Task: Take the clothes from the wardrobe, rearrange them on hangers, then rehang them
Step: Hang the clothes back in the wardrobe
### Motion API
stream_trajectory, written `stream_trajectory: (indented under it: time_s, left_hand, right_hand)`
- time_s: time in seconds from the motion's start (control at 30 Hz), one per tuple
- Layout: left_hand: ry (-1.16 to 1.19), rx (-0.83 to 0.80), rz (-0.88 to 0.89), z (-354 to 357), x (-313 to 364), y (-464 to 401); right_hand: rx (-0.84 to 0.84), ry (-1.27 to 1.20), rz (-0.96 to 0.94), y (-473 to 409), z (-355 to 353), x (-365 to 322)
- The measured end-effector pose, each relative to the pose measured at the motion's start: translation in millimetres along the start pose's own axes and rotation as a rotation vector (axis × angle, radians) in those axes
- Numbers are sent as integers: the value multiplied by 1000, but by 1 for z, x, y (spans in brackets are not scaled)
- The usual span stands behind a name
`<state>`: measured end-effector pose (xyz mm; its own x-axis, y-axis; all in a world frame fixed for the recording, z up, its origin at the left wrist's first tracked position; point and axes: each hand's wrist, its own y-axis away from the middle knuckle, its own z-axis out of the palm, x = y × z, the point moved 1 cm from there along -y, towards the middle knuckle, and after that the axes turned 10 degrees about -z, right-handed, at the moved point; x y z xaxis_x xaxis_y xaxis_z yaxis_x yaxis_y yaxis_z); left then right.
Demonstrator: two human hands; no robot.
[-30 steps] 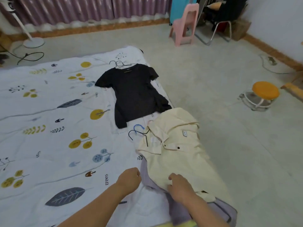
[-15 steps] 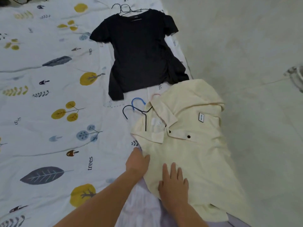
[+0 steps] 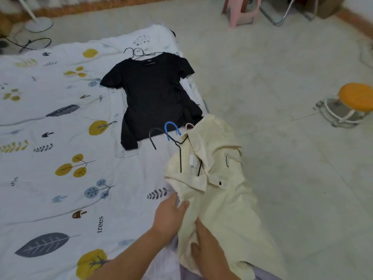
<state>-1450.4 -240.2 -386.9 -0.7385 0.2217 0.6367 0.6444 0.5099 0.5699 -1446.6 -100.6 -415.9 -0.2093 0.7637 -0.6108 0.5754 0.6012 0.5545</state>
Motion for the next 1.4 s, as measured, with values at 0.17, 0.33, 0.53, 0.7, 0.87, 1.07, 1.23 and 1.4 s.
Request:
stream_trajectory:
  time_s: [0.17,0.33,0.53,0.7,0.87,1.07,1.23,1.4]
  left_hand:
    - [-47,-10,209,-5,50,43]
    - [-77,-60,363,-16,92,88]
    - [-201,-171,636,-26,124,153]
    - [-242,-334,851,-45,151,204]
    - [-312,-507,1012,-70,176,251]
    - [-329,-764,1155,-88,194,318]
    - [-429,-891,1383,-95,204,374]
    - [-518,-916,1648,-83,203,422]
  right_hand:
    - [170,-106,55,35,-43,-6]
    - [478,-270,116,75,-98,-18]
    - [943,-268,135,146,-168,-38]
    - [1275,-130,244,239,-211,-54]
    - [1386,87,449,351,-222,-64]
    - [1387,178,608,485,-202,-69]
    - [1340,275,685,583,-167,-84]
    - [1132,244,755,677,-126,-115]
